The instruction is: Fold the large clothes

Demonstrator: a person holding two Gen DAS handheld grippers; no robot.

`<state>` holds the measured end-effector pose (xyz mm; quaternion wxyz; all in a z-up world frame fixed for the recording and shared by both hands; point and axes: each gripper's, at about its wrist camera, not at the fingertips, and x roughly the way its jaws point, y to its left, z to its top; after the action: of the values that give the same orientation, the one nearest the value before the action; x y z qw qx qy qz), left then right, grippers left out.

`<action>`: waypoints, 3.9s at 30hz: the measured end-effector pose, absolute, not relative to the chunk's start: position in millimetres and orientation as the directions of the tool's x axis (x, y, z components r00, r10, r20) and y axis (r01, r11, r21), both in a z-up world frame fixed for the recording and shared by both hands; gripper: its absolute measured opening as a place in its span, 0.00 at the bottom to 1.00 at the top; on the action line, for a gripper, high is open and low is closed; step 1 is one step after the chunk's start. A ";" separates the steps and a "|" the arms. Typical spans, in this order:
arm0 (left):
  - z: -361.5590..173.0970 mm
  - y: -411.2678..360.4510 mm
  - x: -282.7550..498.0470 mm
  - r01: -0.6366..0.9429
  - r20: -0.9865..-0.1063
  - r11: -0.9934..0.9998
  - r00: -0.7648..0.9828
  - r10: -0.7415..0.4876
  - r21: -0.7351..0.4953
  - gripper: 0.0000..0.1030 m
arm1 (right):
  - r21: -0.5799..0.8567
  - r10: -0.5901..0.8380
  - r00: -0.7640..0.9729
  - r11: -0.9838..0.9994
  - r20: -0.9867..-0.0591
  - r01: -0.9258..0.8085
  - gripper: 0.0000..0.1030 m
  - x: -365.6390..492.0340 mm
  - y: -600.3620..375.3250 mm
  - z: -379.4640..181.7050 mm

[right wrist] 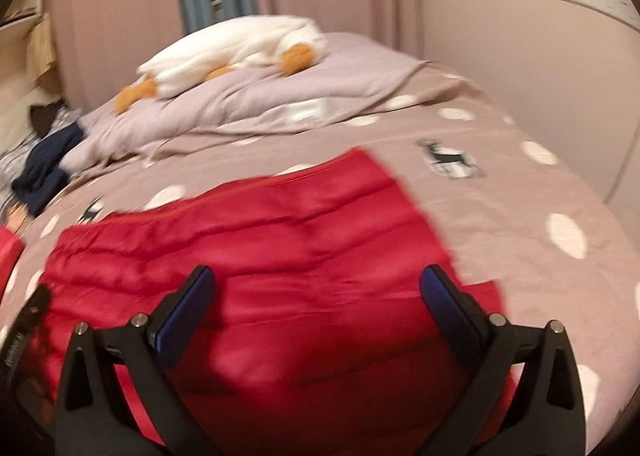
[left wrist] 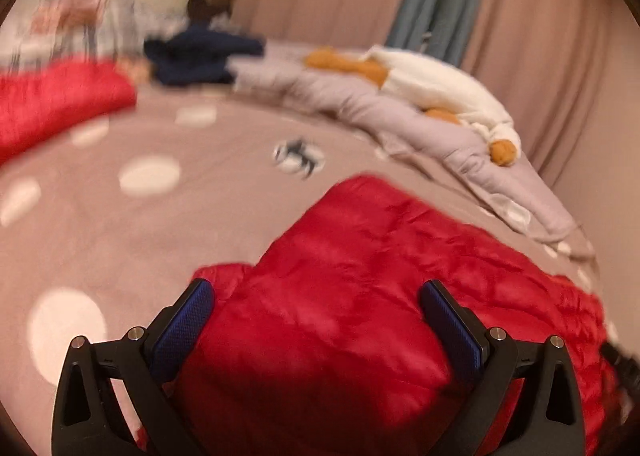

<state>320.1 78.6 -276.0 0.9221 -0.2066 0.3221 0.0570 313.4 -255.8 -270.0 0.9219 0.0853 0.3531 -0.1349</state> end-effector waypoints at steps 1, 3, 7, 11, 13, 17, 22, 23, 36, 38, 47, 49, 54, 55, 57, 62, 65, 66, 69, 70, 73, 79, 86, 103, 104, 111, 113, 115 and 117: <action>-281.5 81.6 325.7 -0.228 -0.633 0.901 0.772 -0.064 -0.369 0.99 | 0.074 -0.190 0.702 0.942 -0.687 0.327 1.00 313.1 -263.4 -274.5; -283.2 80.8 329.5 -0.224 -0.631 0.899 0.772 -0.072 -0.377 0.99 | 0.123 -0.163 0.671 0.926 -0.723 0.358 1.00 315.3 -279.4 -290.8; -283.4 69.3 331.1 -0.230 -0.626 0.916 0.780 -0.029 -0.330 0.99 | 0.313 -0.009 0.716 0.896 -0.698 0.316 1.00 316.9 -299.4 -312.3; -285.2 71.2 333.2 -0.230 -0.629 0.913 0.776 -0.038 -0.338 0.99 | 0.301 -0.016 0.711 0.899 -0.703 0.317 1.00 319.1 -299.2 -314.6; -285.5 73.5 330.9 -0.229 -0.629 0.912 0.777 -0.039 -0.339 0.99 | 0.291 -0.022 0.708 0.902 -0.706 0.319 1.00 319.6 -298.1 -315.1; -285.5 74.2 329.8 -0.230 -0.626 0.912 0.779 -0.037 -0.340 0.99 | 0.293 -0.021 0.709 0.901 -0.705 0.319 1.00 319.4 -297.7 -315.8; -281.6 78.8 312.2 -0.252 -0.617 0.904 0.787 -0.017 -0.346 0.99 | 0.271 -0.038 0.712 0.909 -0.702 0.316 1.00 320.3 -292.7 -311.2; -279.4 79.5 306.5 -0.252 -0.612 0.907 0.790 -0.009 -0.338 0.99 | 0.266 -0.040 0.716 0.913 -0.697 0.310 1.00 318.6 -291.9 -309.7; -265.1 158.0 242.9 -0.411 -0.626 0.798 0.778 0.055 -0.441 0.99 | 0.139 -0.044 0.793 0.977 -0.607 0.160 1.00 281.3 -242.8 -252.9; -274.7 161.7 235.2 -0.432 -0.646 0.778 0.762 0.044 -0.456 0.99 | 0.082 -0.080 0.789 0.983 -0.610 0.163 1.00 281.5 -233.6 -253.2; -288.8 149.8 230.7 -0.415 -0.690 0.765 0.722 -0.051 -0.492 0.99 | -0.006 -0.161 0.809 0.982 -0.565 0.191 1.00 264.7 -219.4 -230.0; -288.4 145.3 231.3 -0.406 -0.693 0.767 0.718 -0.069 -0.498 0.99 | -0.014 -0.175 0.808 0.979 -0.563 0.202 1.00 262.6 -217.3 -230.1; -293.1 146.9 225.1 -0.474 -0.696 0.698 0.716 -0.048 -0.536 0.99 | -0.139 -0.299 0.810 0.954 -0.505 0.265 1.00 251.9 -210.6 -218.6; -293.6 148.1 220.5 -0.490 -0.685 0.667 0.727 -0.042 -0.561 0.99 | -0.145 -0.297 0.814 0.955 -0.499 0.259 1.00 249.9 -210.5 -216.2; -294.6 144.0 218.5 -0.495 -0.690 0.667 0.723 -0.040 -0.557 0.99 | -0.111 -0.259 0.826 0.966 -0.501 0.235 1.00 248.2 -211.2 -212.9; -297.4 126.2 208.0 -0.488 -0.704 0.695 0.709 -0.037 -0.528 0.99 | 0.003 -0.111 0.811 0.990 -0.574 0.138 1.00 263.9 -207.1 -230.8; -301.2 110.9 202.9 -0.439 -0.689 0.703 0.718 -0.100 -0.560 0.99 | -0.005 -0.100 0.774 0.992 -0.626 0.125 1.00 278.3 -196.4 -251.9; -301.9 106.8 200.7 -0.418 -0.670 0.701 0.734 -0.115 -0.578 0.99 | 0.003 -0.085 0.761 0.993 -0.644 0.114 1.00 282.1 -194.1 -259.1; -302.0 93.1 205.4 -0.329 -0.634 0.723 0.749 -0.191 -0.607 0.99 | -0.026 -0.087 0.713 0.995 -0.696 0.096 1.00 296.4 -185.2 -283.0; -303.0 91.6 212.2 -0.293 -0.622 0.720 0.746 -0.240 -0.629 0.99 | -0.053 -0.103 0.695 0.994 -0.712 0.093 1.00 299.9 -182.9 -291.3; -305.6 94.6 229.2 -0.259 -0.597 0.687 0.738 -0.313 -0.679 0.99 | -0.055 -0.103 0.655 0.994 -0.749 0.094 1.00 309.6 -183.2 -302.1; -307.0 98.0 261.2 -0.246 -0.581 0.663 0.737 -0.346 -0.707 0.99 | -0.101 -0.149 0.657 0.989 -0.739 0.111 1.00 320.4 -179.0 -318.4; -307.8 87.5 265.4 -0.239 -0.571 0.709 0.774 -0.274 -0.664 0.99 | -0.089 -0.139 0.662 0.990 -0.737 0.109 1.00 329.0 -184.8 -323.3; -310.1 98.1 258.3 -0.197 -0.538 0.706 0.789 -0.298 -0.680 0.90 | 0.381 -0.161 0.791 0.808 -0.591 0.449 1.00 189.7 -294.3 -268.0; -310.8 101.1 256.7 -0.204 -0.533 0.692 0.791 -0.301 -0.693 0.88 | 0.408 -0.165 0.774 0.772 -0.612 0.487 1.00 181.3 -306.1 -274.8; -313.7 112.3 254.2 -0.210 -0.514 0.626 0.781 -0.355 -0.751 0.76 | 0.762 0.137 0.835 0.507 -0.533 0.403 1.00 171.4 -326.8 -327.7; -315.4 115.3 255.5 -0.195 -0.497 0.600 0.775 -0.391 -0.776 0.68 | 0.762 0.183 0.841 0.550 -0.509 0.341 1.00 183.0 -311.4 -327.5; -321.4 122.2 257.5 -0.179 -0.458 0.535 0.768 -0.448 -0.825 0.57 | 0.786 0.255 0.844 0.556 -0.471 0.271 0.85 196.8 -297.9 -333.5; -327.0 129.2 262.4 -0.161 -0.413 0.471 0.760 -0.502 -0.867 0.48 | 0.832 0.330 0.835 0.500 -0.440 0.241 0.43 212.0 -290.1 -350.4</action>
<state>262.4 129.2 -327.0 0.7918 -0.5030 0.3294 -0.1077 212.0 -290.1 -350.4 0.8174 0.4994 0.2859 0.0273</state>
